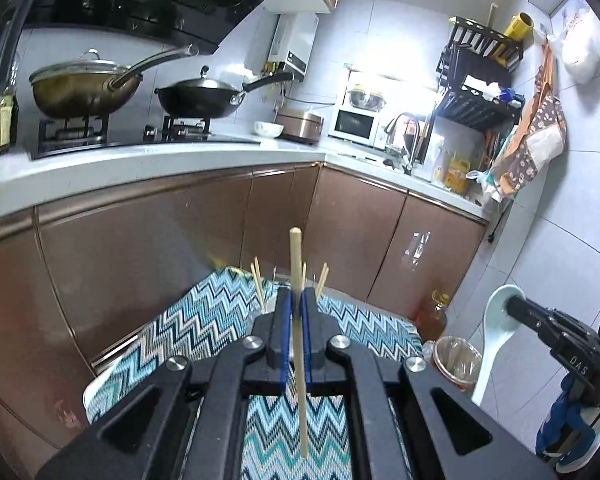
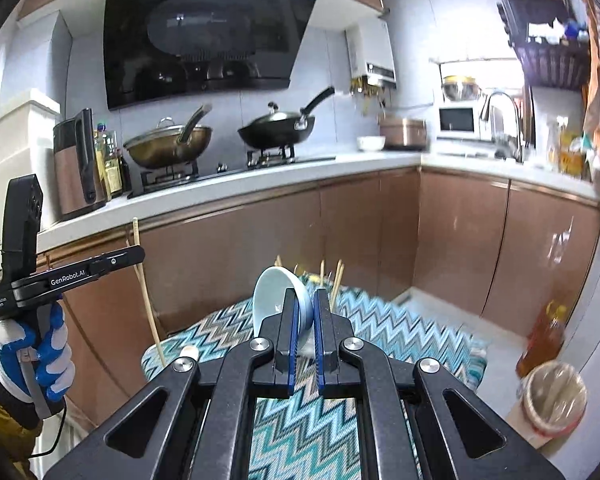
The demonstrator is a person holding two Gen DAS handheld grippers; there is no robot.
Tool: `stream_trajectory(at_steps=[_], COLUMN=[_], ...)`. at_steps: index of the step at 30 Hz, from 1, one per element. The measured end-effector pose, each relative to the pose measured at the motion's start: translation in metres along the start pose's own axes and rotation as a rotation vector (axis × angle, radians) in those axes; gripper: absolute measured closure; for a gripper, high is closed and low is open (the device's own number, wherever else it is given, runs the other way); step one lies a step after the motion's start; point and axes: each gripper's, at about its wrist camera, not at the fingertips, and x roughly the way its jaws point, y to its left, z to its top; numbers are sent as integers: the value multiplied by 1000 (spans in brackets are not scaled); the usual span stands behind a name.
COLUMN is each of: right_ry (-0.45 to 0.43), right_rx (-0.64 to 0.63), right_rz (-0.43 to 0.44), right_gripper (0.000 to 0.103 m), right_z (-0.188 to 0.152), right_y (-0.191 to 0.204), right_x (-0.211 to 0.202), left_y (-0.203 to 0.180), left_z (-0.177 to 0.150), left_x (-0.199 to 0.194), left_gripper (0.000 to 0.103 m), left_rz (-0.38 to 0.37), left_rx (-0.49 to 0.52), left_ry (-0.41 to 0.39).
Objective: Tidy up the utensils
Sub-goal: 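Lift the spoon with the right tool toward the holder while the left tool carries its chopstick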
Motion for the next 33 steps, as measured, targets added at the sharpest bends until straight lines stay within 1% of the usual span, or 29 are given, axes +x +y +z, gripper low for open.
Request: stream_trajectory(at_steps=[4, 8, 11, 15, 17, 18, 21, 23, 26, 29, 33], right_ry=[-22, -35, -47, -97, -126, -137, -180, -189, -173, -161, -147], right_rx=[-12, -18, -21, -47, -70, -78, -124, -154, -177, -191, -195], right_rz=[-12, -28, -36, -75, -100, -108, -159, -183, -193, -212, -227], right_gripper=[96, 96, 96, 96, 96, 96, 96, 96, 96, 96, 96], right_z=[18, 32, 39, 48, 51, 52, 51, 45, 32, 15, -5], right_y=[-4, -9, -15, -16, -14, -13, -9, -7, -7, -8, -11], right_x=[14, 43, 66, 108, 128, 135, 170, 190, 220, 240, 264], left_y=[1, 4, 7, 13, 15, 16, 16, 16, 16, 20, 28], left_z=[17, 30, 41, 55, 57, 58, 53, 46, 32, 18, 4], left_x=[19, 45, 65, 104, 126, 133, 167, 193, 221, 244, 262], left_gripper=[99, 99, 99, 99, 99, 99, 99, 99, 99, 99, 99], left_rz=[-13, -27, -22, 10, 51, 59, 72, 90, 108, 123, 131], left_rx=[2, -2, -11, -28, -26, -29, -41, -33, -32, -43, -80], left_ry=[-9, -41, -71, -133, -179, -187, -199, -194, -179, -162, -148])
